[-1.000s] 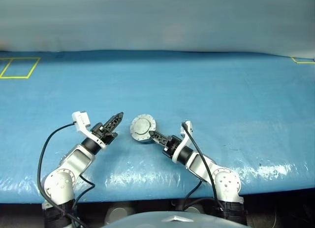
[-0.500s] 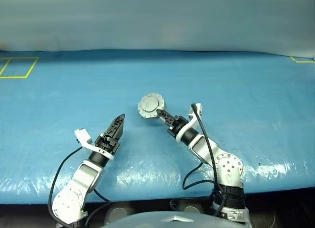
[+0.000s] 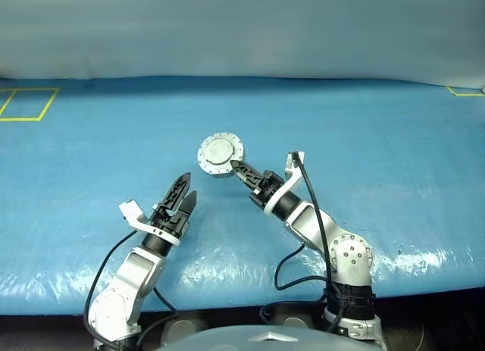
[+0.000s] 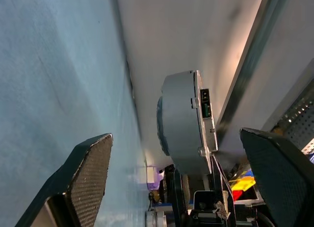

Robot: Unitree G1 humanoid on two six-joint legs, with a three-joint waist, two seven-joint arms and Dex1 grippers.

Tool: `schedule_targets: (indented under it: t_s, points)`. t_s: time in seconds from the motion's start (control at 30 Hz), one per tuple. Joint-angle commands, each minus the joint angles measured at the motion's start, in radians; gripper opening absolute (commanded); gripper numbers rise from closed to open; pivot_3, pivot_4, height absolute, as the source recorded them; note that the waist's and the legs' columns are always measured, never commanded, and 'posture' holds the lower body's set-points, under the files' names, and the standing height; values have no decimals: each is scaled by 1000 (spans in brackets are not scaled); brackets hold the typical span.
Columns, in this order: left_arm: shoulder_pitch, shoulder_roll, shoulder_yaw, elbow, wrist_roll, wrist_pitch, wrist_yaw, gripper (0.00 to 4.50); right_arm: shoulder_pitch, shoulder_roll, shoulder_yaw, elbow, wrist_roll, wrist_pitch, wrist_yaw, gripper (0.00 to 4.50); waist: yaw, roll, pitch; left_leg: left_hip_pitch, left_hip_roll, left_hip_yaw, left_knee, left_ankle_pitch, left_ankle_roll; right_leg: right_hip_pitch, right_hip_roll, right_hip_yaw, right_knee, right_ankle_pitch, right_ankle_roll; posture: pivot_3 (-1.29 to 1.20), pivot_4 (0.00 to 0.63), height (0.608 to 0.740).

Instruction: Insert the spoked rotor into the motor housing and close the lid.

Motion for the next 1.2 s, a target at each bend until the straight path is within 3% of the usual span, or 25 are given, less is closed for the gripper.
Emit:
schedule_targets:
  t_s: [0.03,0.27,0.8,0.9,1.07,1.2]
  points:
    - [-6,-4,-18,-10,-31,-8,-42,4500,1,46,49,-82,82,-11,6,1261,0,0,0,0,0,0,0,0,0,0,0,0,0,0,0,0,150,740]
    - [-9,14,-39,-10,-42,-6,-121,4500,27,19,92,-78,113,-10,-2,1261,0,0,0,0,0,0,0,0,0,0,0,0,0,0,0,0,150,740]
    - [-46,6,-60,57,-57,-20,-69,4500,54,-39,138,-95,188,5,-3,1261,0,0,0,0,0,0,0,0,0,0,0,0,0,0,0,0,150,740]
    - [-42,-4,-61,60,-64,-21,-68,3929,56,-46,140,-94,173,-2,4,1261,1,0,0,0,0,0,0,0,0,0,0,0,0,0,0,0,150,740]
    - [-35,-10,-64,46,-75,-24,-61,2428,53,-53,143,-98,96,-25,31,1261,-1,0,0,0,0,0,0,0,0,0,0,0,0,0,0,0,150,740]
    - [-40,-8,-65,46,-74,-32,-61,2444,57,-44,131,-86,96,-42,59,1261,1,-1,0,0,0,0,0,0,0,0,0,0,0,0,0,0,150,740]
